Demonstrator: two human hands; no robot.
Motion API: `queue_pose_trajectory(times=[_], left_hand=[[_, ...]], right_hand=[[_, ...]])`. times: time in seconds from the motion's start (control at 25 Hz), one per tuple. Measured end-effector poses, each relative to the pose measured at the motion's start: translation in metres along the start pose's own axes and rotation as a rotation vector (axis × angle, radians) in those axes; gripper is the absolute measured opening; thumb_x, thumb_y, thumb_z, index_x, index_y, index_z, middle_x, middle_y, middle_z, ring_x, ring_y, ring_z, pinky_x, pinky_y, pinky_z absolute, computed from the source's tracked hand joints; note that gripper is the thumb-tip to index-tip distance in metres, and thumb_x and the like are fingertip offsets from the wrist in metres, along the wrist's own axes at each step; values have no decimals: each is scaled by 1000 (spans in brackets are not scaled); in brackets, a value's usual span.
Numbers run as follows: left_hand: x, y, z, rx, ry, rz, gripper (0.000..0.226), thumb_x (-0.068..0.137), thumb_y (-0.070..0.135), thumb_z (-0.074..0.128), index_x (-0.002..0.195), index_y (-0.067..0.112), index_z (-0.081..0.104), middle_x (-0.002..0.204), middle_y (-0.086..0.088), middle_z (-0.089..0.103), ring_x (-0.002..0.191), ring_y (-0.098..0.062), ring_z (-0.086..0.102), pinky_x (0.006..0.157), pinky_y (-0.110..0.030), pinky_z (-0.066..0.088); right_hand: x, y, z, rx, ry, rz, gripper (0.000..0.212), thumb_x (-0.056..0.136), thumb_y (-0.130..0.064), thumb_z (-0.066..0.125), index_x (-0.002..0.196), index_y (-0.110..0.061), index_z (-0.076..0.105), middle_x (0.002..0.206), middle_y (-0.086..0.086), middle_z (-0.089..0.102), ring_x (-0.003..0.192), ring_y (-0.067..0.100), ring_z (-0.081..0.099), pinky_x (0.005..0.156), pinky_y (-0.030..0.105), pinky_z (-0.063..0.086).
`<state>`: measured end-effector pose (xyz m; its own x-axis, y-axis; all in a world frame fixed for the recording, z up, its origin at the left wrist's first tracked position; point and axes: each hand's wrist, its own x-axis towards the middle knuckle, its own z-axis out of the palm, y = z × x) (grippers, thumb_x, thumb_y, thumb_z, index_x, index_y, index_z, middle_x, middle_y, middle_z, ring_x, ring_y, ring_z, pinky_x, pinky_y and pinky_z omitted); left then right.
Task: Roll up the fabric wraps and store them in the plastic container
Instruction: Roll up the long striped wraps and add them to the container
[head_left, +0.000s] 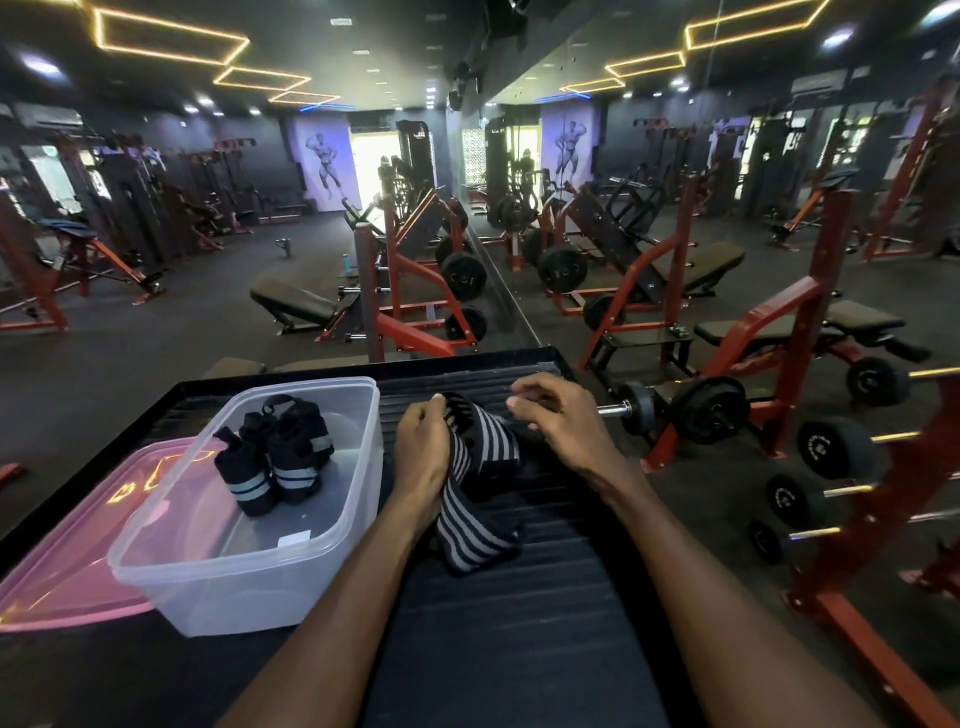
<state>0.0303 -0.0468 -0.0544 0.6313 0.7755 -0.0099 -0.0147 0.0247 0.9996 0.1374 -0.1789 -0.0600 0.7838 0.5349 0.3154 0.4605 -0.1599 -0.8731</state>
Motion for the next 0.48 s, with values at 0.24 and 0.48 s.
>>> queue_pose_trajectory(times=[0.24, 0.48], left_hand=[[1, 1, 1, -233, -54, 114, 18, 93, 28, 65, 93, 10, 71, 94, -14, 74, 90, -29, 71, 88, -44, 55], [1, -2, 3, -40, -256, 47, 26, 85, 19, 72, 110, 12, 68, 99, -7, 75, 90, -19, 72, 78, -28, 56]], right_hand=[[-18, -17, 44, 87, -184, 42, 58, 80, -43, 74, 132, -28, 51, 118, -11, 67, 107, 3, 63, 93, 27, 51], [-6, -18, 37, 412, 308, 133, 16, 91, -6, 62, 101, -19, 65, 99, 2, 71, 94, 17, 69, 84, 33, 56]])
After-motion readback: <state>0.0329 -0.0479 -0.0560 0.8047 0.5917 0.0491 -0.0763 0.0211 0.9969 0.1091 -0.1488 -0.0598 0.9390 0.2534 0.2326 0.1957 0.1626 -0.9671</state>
